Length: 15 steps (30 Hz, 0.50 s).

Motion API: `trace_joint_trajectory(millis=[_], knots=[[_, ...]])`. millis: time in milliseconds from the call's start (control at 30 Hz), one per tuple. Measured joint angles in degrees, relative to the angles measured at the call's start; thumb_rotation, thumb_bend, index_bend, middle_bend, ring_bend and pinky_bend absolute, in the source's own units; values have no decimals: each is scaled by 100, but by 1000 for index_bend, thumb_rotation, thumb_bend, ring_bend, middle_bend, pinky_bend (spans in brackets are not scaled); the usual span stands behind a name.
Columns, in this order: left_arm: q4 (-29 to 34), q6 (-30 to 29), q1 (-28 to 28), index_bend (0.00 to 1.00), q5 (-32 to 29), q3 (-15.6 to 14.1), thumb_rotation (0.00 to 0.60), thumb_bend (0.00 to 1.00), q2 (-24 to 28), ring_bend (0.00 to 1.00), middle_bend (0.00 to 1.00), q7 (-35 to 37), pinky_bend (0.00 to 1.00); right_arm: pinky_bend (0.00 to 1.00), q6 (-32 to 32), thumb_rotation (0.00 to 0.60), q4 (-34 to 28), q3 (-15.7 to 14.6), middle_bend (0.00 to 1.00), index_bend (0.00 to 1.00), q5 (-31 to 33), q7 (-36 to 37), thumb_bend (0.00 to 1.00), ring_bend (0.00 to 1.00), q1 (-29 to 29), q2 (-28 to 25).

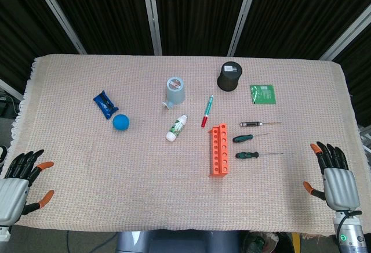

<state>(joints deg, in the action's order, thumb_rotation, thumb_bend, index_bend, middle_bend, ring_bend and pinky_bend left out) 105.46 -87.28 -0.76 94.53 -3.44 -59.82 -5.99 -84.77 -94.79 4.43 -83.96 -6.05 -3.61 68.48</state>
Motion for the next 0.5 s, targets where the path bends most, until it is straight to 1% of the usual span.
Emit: trace_joint_trajectory(millis=[200,500], knots=[[53,126,-68,257,-72,33,600,256,-45,0,42,-114,0,0,74,600,-10,5,53,80,52,-44,103,0,-34,3],[64,108,-62,260,2,-8,600,259,-33,0,42,-92,0,0,-1,600,58,-53,54,80,18,138,103,0,43,-37]])
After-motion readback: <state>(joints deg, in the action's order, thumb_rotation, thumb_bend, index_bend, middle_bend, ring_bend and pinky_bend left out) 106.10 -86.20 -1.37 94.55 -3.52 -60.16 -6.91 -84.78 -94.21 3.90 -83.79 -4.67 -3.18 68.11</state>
